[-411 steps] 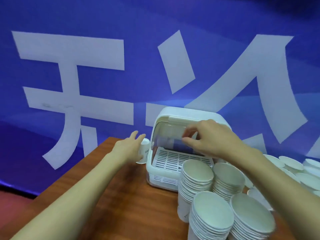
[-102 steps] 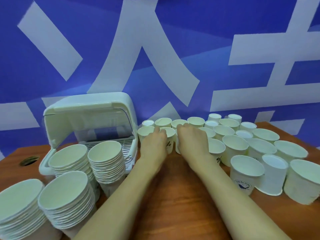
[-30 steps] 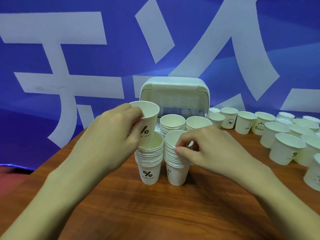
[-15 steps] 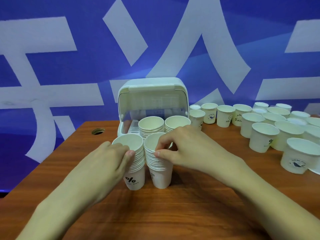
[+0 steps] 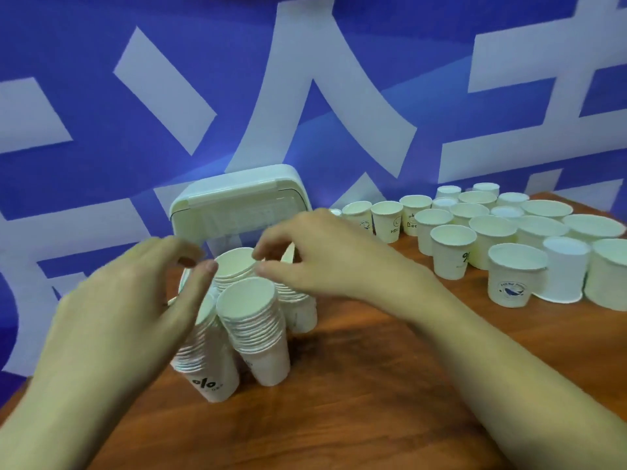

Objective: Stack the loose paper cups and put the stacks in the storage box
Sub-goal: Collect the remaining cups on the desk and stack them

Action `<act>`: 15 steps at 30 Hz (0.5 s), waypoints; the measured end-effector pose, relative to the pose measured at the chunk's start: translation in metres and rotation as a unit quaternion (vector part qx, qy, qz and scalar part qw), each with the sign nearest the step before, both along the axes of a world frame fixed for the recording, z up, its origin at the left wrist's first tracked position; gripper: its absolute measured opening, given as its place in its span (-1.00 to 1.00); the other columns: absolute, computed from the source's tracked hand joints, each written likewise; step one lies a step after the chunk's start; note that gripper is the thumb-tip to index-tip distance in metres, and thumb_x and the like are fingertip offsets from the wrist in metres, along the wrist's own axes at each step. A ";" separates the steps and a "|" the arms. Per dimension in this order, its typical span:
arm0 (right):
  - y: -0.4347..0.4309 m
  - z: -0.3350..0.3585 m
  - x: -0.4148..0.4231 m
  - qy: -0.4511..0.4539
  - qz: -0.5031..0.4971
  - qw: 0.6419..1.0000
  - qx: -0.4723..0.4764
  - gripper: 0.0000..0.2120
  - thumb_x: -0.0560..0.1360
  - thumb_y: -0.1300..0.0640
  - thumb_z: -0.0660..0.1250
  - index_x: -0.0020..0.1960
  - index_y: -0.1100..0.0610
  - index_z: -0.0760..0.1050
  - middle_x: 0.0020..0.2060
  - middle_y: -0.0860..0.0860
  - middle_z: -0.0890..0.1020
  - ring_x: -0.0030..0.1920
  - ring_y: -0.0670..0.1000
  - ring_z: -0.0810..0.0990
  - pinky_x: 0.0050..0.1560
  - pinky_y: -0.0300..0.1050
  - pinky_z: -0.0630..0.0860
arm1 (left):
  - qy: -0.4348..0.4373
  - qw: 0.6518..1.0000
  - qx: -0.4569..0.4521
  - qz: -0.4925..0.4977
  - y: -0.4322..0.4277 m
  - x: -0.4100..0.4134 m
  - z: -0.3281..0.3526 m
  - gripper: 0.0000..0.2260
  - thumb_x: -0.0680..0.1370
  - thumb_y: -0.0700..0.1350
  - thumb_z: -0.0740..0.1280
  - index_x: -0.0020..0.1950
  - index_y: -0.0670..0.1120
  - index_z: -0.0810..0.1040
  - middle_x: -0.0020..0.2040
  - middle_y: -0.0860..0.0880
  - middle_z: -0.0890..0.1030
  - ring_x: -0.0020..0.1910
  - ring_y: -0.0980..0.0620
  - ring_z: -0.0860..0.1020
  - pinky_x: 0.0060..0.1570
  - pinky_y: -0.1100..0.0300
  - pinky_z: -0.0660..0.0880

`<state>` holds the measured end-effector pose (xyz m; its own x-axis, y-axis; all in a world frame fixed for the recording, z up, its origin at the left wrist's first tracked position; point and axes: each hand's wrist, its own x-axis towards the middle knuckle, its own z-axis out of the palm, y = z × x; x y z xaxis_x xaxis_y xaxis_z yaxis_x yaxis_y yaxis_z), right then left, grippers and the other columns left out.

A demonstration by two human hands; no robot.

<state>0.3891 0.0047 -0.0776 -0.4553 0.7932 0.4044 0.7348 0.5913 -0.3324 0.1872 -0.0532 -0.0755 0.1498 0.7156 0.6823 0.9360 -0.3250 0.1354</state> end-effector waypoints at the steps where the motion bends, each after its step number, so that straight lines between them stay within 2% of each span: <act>1: 0.003 0.008 0.013 0.026 -0.020 0.999 -0.001 -0.81 0.52 -0.14 0.33 0.08 -0.17 0.64 -0.09 -0.24 0.68 -0.10 -0.15 0.56 0.00 -0.07 0.55 | 0.009 1.000 0.003 0.016 0.004 0.021 0.009 -0.80 0.54 0.23 0.20 -0.05 0.16 0.51 -0.25 0.21 0.51 -0.27 0.04 0.50 -0.26 0.11 0.47; 3: 0.015 0.018 0.042 0.056 -0.076 0.996 -0.002 -0.86 0.50 -0.10 0.34 -0.01 -0.16 0.66 -0.18 -0.23 0.66 -0.11 -0.13 0.59 -0.06 -0.09 0.55 | 0.009 1.000 -0.003 0.013 0.021 0.060 0.015 -0.87 0.54 0.15 0.25 -0.09 0.15 0.53 -0.30 0.20 0.51 -0.23 0.02 0.50 -0.27 0.11 0.41; 5: 0.032 0.016 0.076 0.049 -0.149 0.988 -0.010 -0.86 0.50 -0.09 0.34 -0.02 -0.15 0.65 -0.15 -0.20 0.66 -0.11 -0.10 0.62 -0.06 -0.06 0.56 | -0.027 0.998 -0.056 -0.003 0.055 0.103 0.013 -0.84 0.53 0.10 0.27 -0.12 0.08 0.58 -0.24 0.13 0.60 -0.17 0.03 0.55 -0.20 0.10 0.47; 7: 0.051 0.004 0.109 0.005 -0.237 0.971 -0.030 -0.86 0.49 -0.07 0.35 -0.02 -0.11 0.65 -0.16 -0.15 0.67 -0.10 -0.04 0.64 -0.09 -0.05 0.55 | -0.080 0.989 -0.117 -0.029 0.098 0.141 0.000 -0.84 0.50 0.01 0.28 -0.14 -0.01 0.61 -0.21 0.05 0.63 -0.13 -0.04 0.58 -0.12 0.02 0.55; 9: 0.068 -0.010 0.136 -0.052 -0.302 0.950 -0.064 -0.87 0.45 0.01 0.39 -0.01 -0.04 0.64 -0.23 -0.07 0.65 -0.13 0.03 0.65 -0.15 -0.09 0.53 | -0.060 0.987 -0.148 -0.015 0.134 0.175 -0.020 -0.86 0.48 -0.06 0.27 -0.11 -0.07 0.59 -0.13 -0.03 0.63 -0.08 -0.12 0.58 -0.14 0.04 0.55; 11: 0.077 -0.020 0.155 -0.079 -0.329 0.933 -0.119 -0.84 0.43 0.08 0.43 0.01 0.02 0.61 -0.22 -0.01 0.64 -0.14 0.06 0.65 -0.13 -0.10 0.54 | -0.021 0.987 -0.159 0.002 0.155 0.207 -0.041 -0.92 0.48 -0.10 0.26 -0.12 -0.07 0.52 -0.09 -0.06 0.59 -0.01 -0.19 0.56 -0.18 0.11 0.44; 12: 0.081 -0.023 0.161 -0.081 -0.334 0.928 -0.144 -0.82 0.43 0.08 0.46 0.02 0.04 0.59 -0.19 0.01 0.64 -0.12 0.06 0.65 -0.11 -0.09 0.54 | -0.011 0.987 -0.159 0.003 0.163 0.220 -0.049 -0.96 0.46 -0.12 0.26 -0.19 -0.05 0.44 -0.16 -0.05 0.55 -0.01 -0.21 0.55 -0.19 0.11 0.38; 14: 0.086 -0.029 0.170 -0.087 -0.343 0.921 -0.164 -0.76 0.42 0.07 0.50 0.04 0.06 0.56 -0.12 0.01 0.64 -0.06 0.06 0.65 -0.07 -0.07 0.53 | 0.019 0.989 -0.148 0.014 0.181 0.232 -0.064 -0.83 0.44 -0.16 0.24 -0.28 -0.02 0.27 -0.28 0.00 0.41 -0.07 -0.21 0.53 -0.20 0.11 0.34; 15: 0.088 -0.032 0.173 -0.097 -0.350 0.918 -0.162 -0.73 0.41 0.05 0.52 0.02 0.07 0.52 -0.11 0.01 0.62 -0.03 0.06 0.63 -0.09 -0.06 0.51 | 0.024 0.988 -0.149 0.020 0.191 0.234 -0.069 -0.83 0.44 -0.17 0.23 -0.28 -0.01 0.26 -0.29 0.01 0.39 -0.11 -0.18 0.52 -0.21 0.11 0.36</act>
